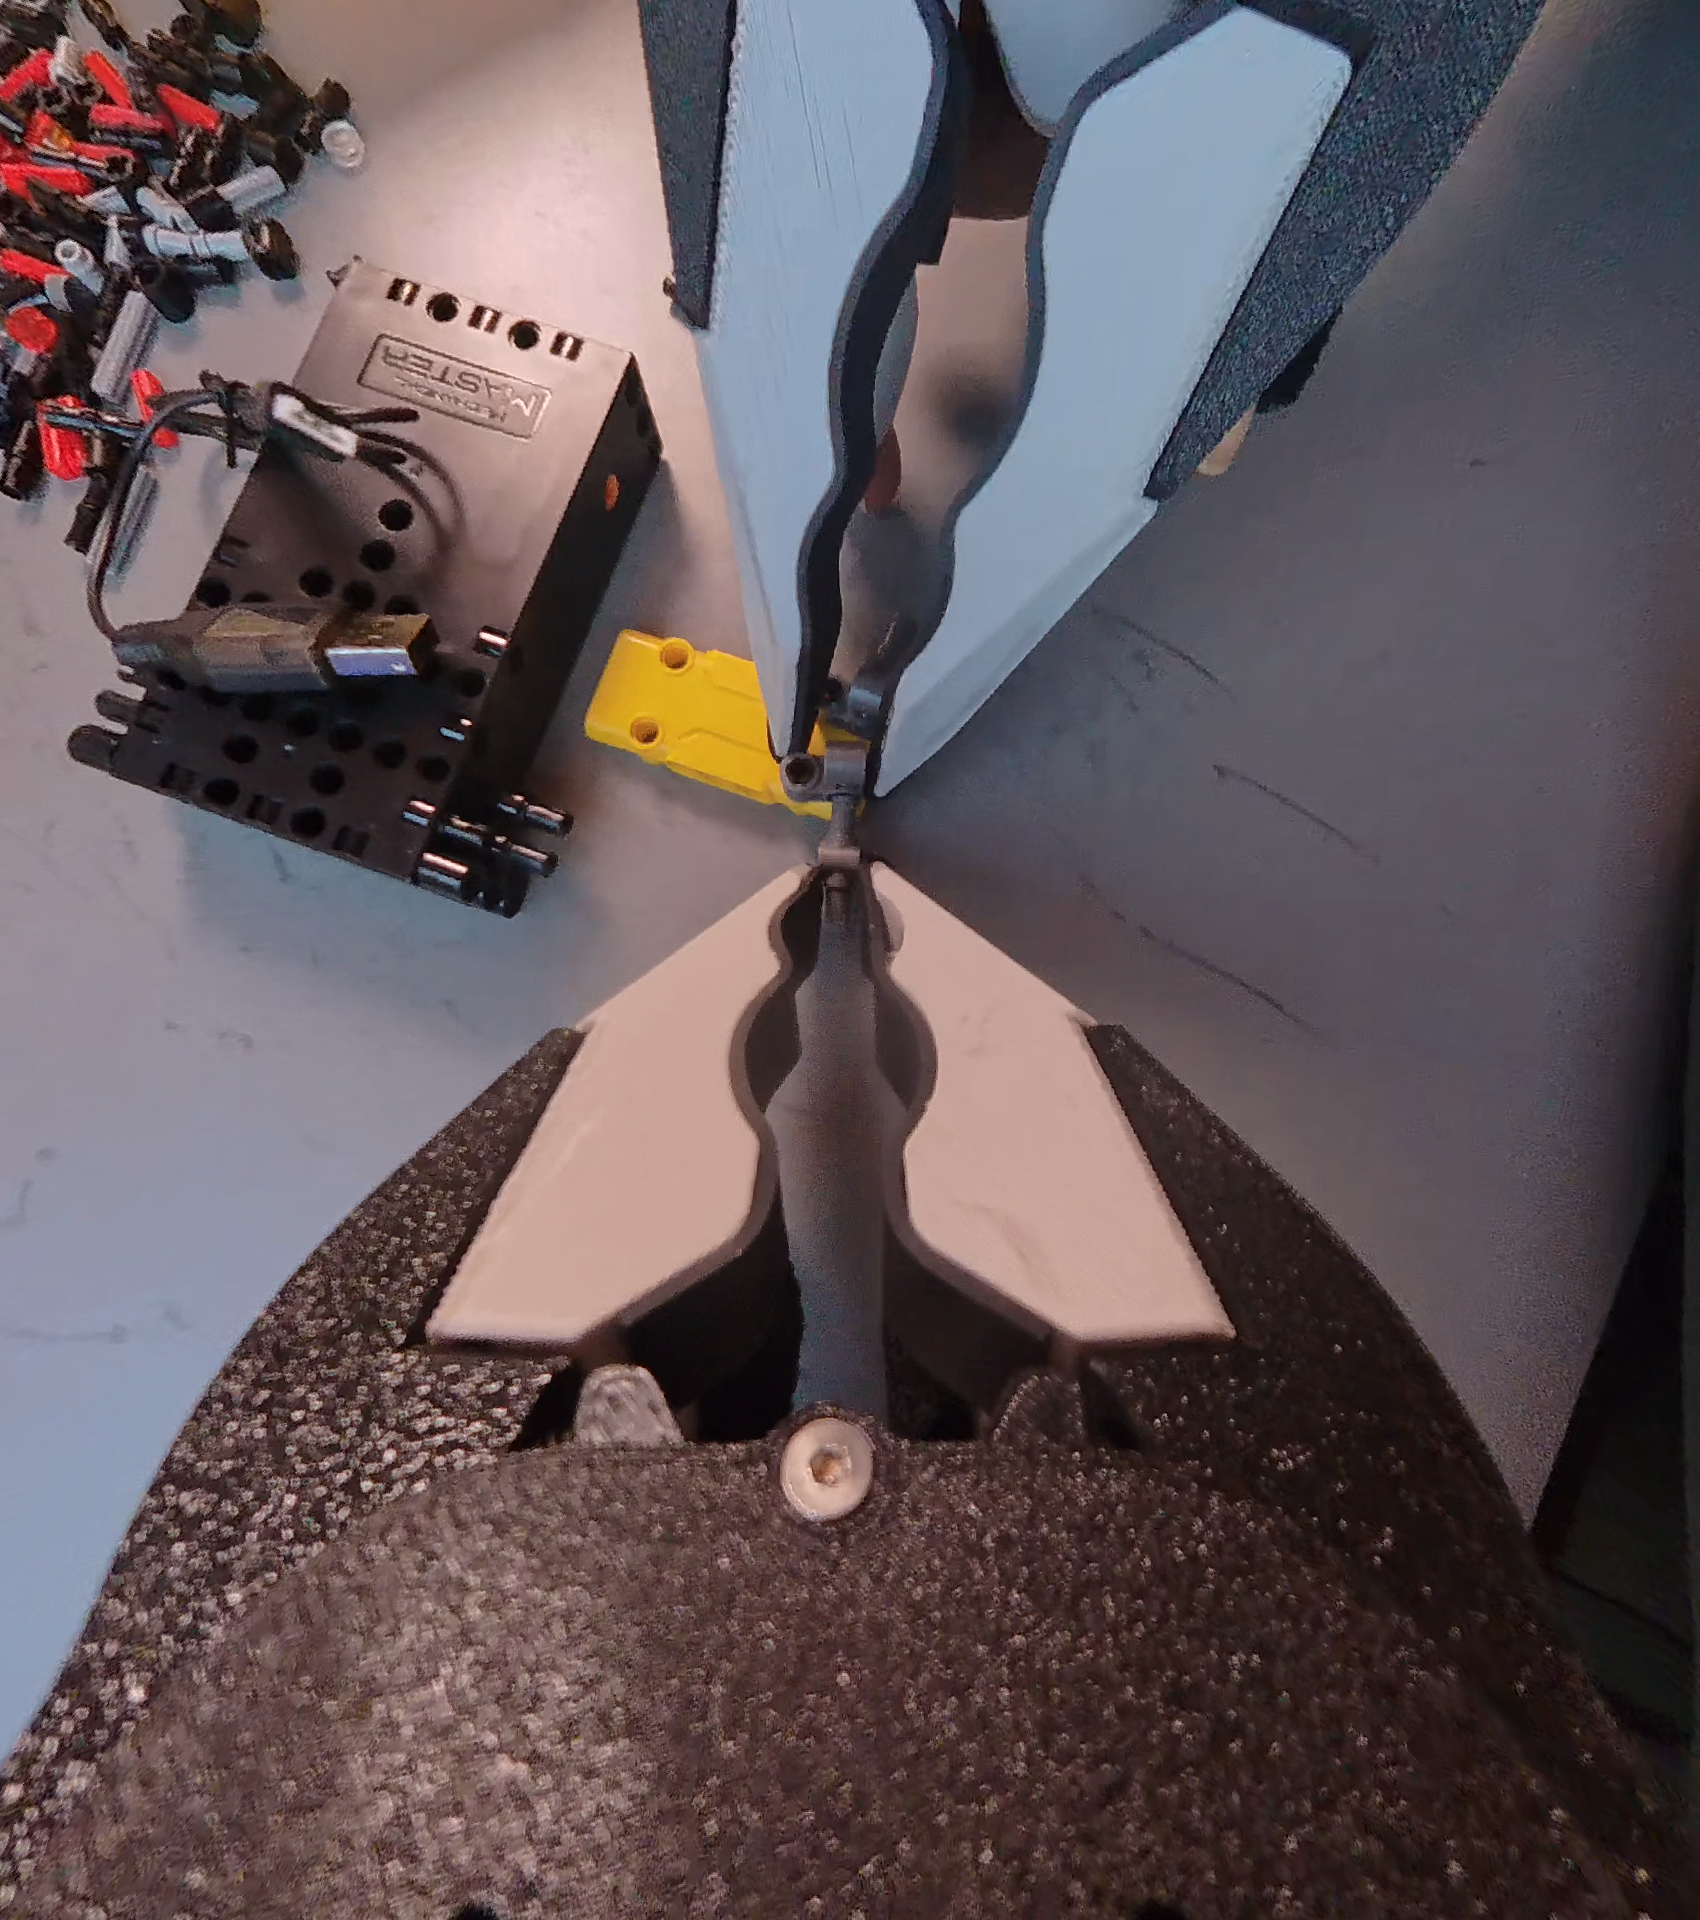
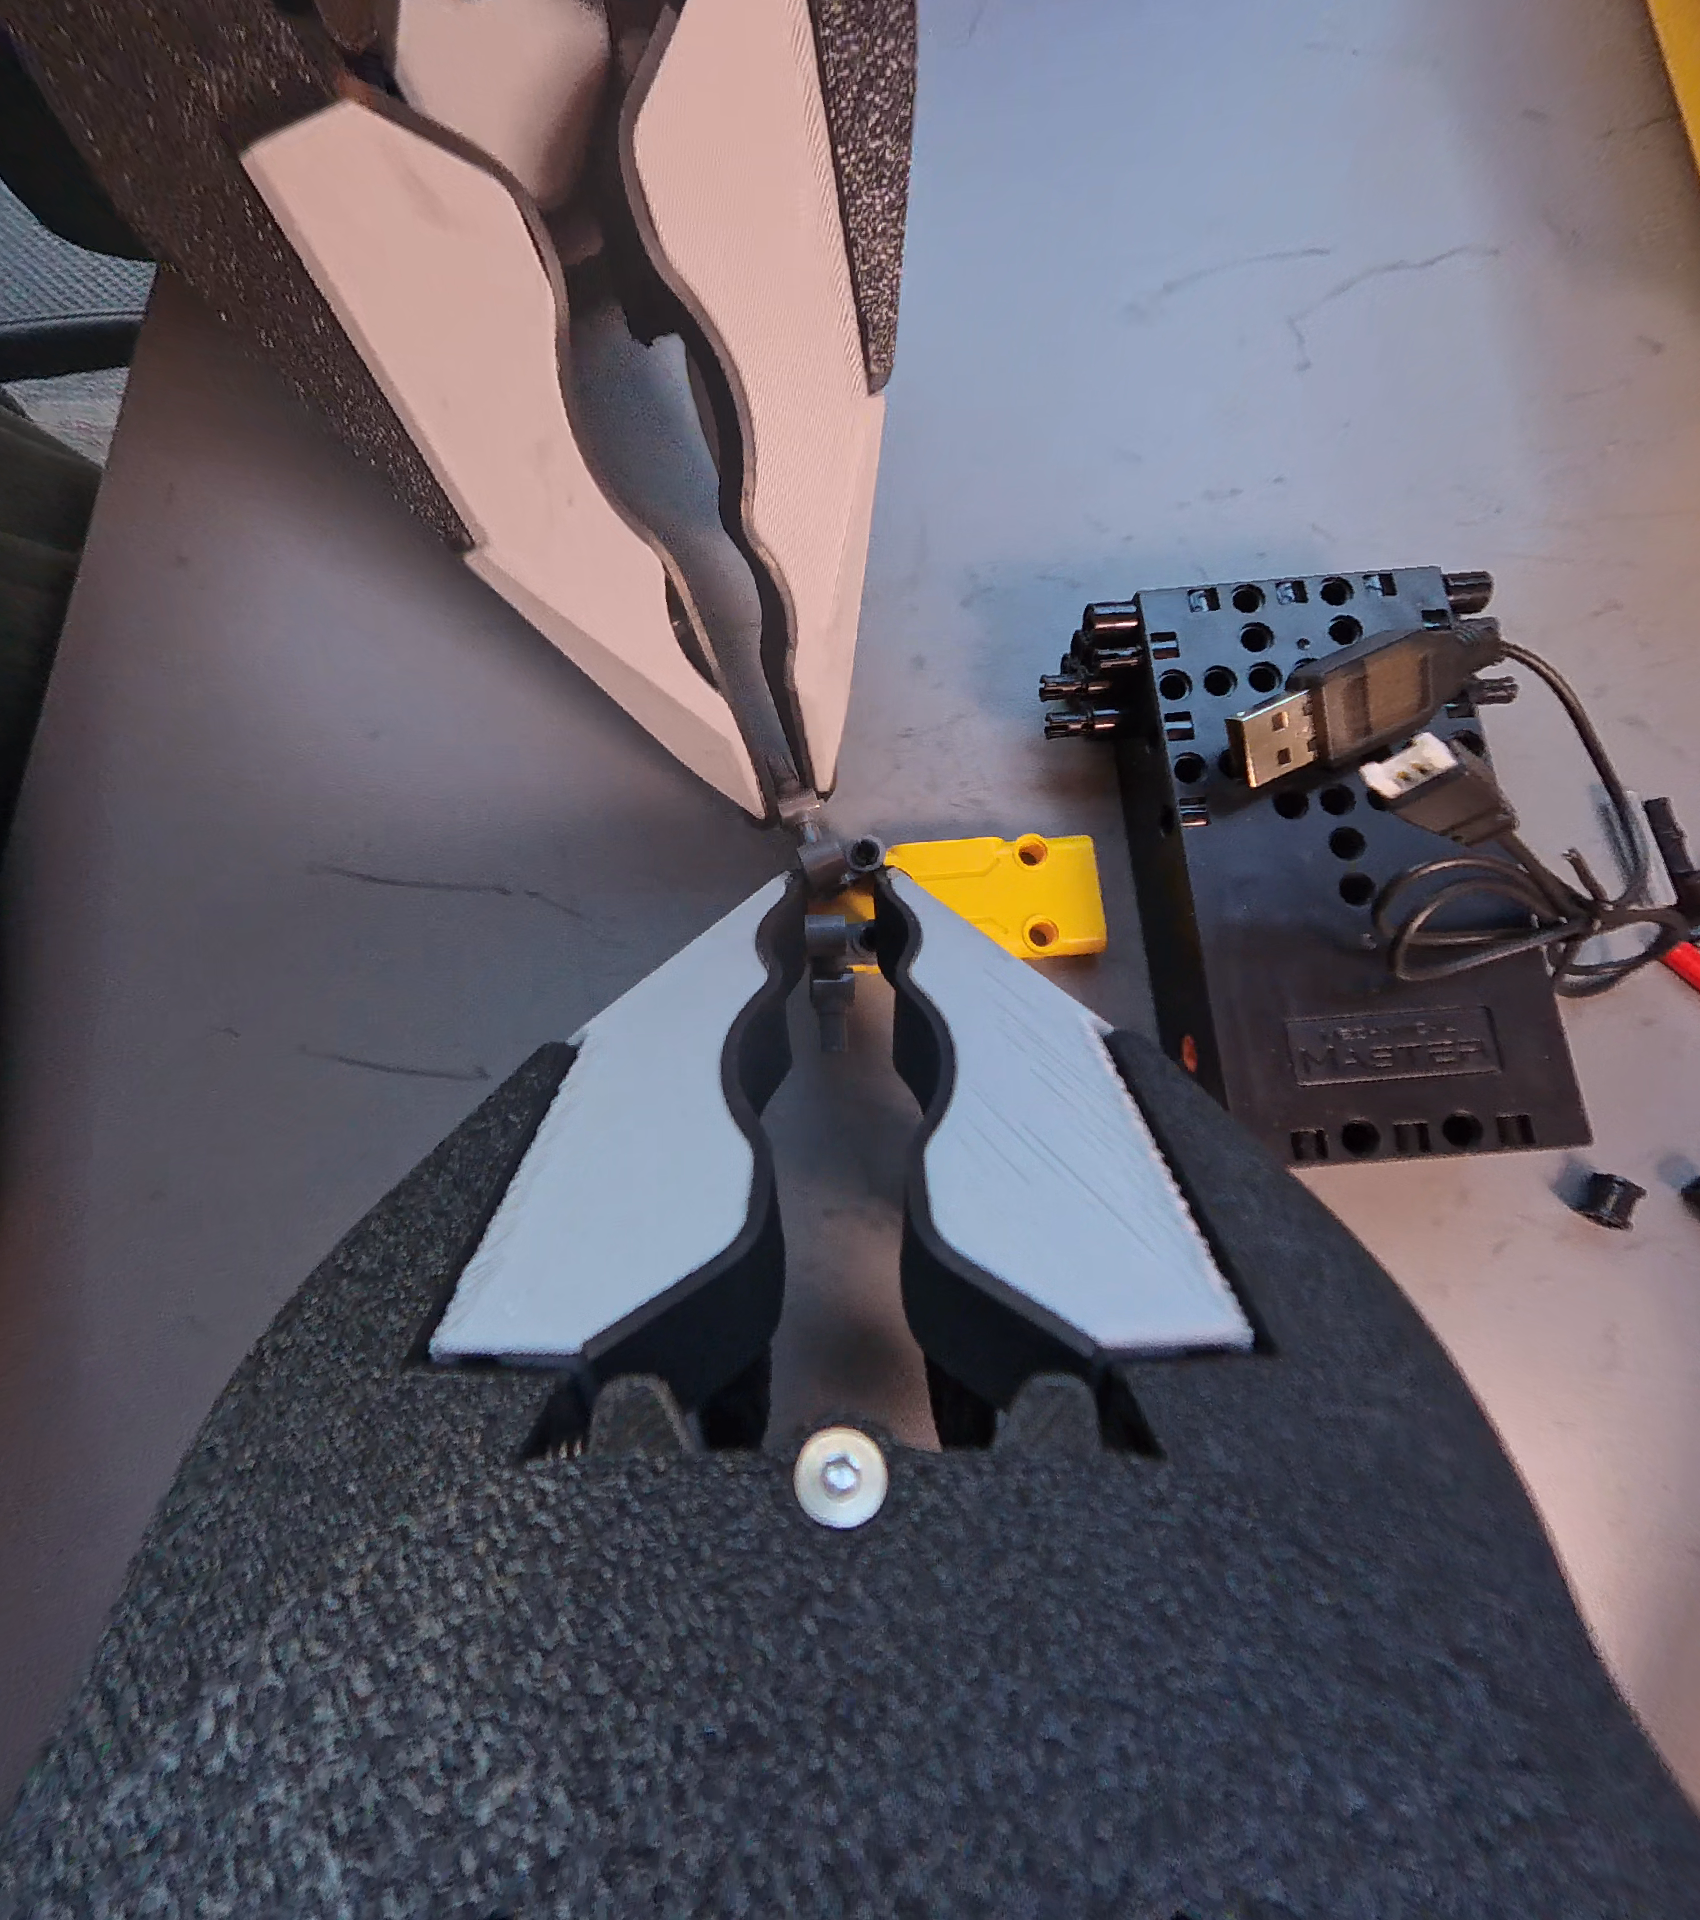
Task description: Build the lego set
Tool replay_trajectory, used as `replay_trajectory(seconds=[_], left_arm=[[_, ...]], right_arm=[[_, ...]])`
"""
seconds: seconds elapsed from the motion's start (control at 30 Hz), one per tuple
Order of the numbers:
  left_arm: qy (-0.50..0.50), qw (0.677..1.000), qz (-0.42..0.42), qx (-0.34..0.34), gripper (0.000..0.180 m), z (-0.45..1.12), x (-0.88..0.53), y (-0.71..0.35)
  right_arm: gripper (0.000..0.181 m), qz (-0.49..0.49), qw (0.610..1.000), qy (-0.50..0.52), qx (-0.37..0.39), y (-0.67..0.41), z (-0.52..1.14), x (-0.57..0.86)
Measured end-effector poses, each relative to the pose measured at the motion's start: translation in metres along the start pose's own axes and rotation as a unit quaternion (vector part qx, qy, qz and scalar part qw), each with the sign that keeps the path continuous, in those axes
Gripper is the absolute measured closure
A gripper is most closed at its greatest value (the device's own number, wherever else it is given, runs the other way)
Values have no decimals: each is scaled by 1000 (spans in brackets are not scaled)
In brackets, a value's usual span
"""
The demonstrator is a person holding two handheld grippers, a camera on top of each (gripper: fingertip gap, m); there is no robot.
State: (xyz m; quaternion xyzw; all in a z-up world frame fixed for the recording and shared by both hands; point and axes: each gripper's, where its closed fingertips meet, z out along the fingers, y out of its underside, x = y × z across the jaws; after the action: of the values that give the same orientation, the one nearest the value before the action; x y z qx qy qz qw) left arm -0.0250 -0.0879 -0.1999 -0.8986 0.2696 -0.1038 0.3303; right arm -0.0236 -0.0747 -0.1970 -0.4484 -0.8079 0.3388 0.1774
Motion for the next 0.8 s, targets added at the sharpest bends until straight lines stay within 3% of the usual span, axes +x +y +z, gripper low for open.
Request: replay_trajectory(seconds=[0.5, 0.8], left_arm=[[-3, 998, -62, 14, 175, 1, -2, -6], [-11, 999, -44, -1, 174, 5, -3, -14]], right_arm=[[171, 7, 1000, 20, 6, 0, -1, 5], [170, 3, 1000, 18, 6, 1, -1, 4]])
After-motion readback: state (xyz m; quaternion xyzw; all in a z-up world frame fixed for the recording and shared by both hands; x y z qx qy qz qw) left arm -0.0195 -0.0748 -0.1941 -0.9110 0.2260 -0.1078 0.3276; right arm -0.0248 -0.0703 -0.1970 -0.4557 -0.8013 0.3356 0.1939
